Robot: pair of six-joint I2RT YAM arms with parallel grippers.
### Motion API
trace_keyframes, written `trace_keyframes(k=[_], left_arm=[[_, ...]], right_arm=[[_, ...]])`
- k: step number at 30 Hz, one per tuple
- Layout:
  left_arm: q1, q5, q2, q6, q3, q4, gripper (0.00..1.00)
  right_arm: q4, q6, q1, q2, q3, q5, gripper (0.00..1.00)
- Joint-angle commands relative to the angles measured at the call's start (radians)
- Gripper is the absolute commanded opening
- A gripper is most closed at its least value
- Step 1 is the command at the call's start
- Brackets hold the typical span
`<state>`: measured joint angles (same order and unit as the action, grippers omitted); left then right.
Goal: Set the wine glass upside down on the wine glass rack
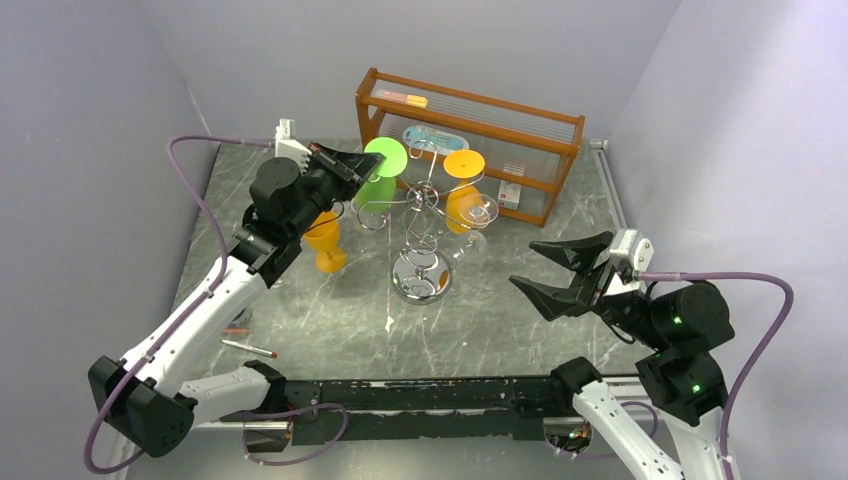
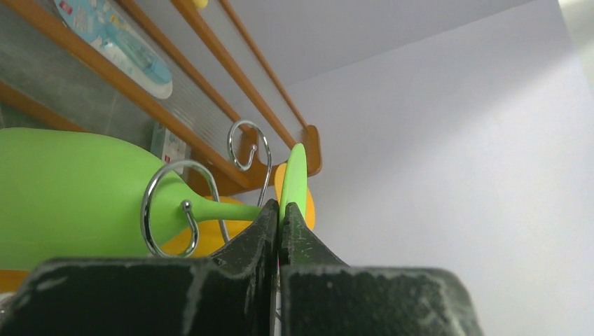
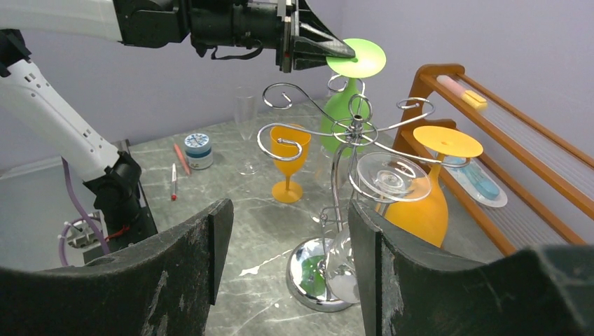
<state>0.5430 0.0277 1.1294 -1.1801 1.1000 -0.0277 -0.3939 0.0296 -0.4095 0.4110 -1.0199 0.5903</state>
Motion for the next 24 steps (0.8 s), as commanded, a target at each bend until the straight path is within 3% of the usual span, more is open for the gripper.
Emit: trace_keyframes(k=[1, 13, 24], left_arm=[[-0.038, -0.030, 0.002, 0.029, -0.005, -0.105, 0.05], [-0.092, -0.029, -0.015, 0.027, -0.051, -0.122, 0.05], [-0.110, -0.010, -0.072, 0.071, -0.045, 0.022, 0.05]], right_arm=[[-0.014, 0.010, 0.000, -0.014, -0.014, -0.010, 0.65], [-0.021, 0.009, 0.000, -0.010, -0.023, -0.016, 0.65], [-0.034, -0.022, 0.001, -0.002, -0.039, -0.035, 0.65]])
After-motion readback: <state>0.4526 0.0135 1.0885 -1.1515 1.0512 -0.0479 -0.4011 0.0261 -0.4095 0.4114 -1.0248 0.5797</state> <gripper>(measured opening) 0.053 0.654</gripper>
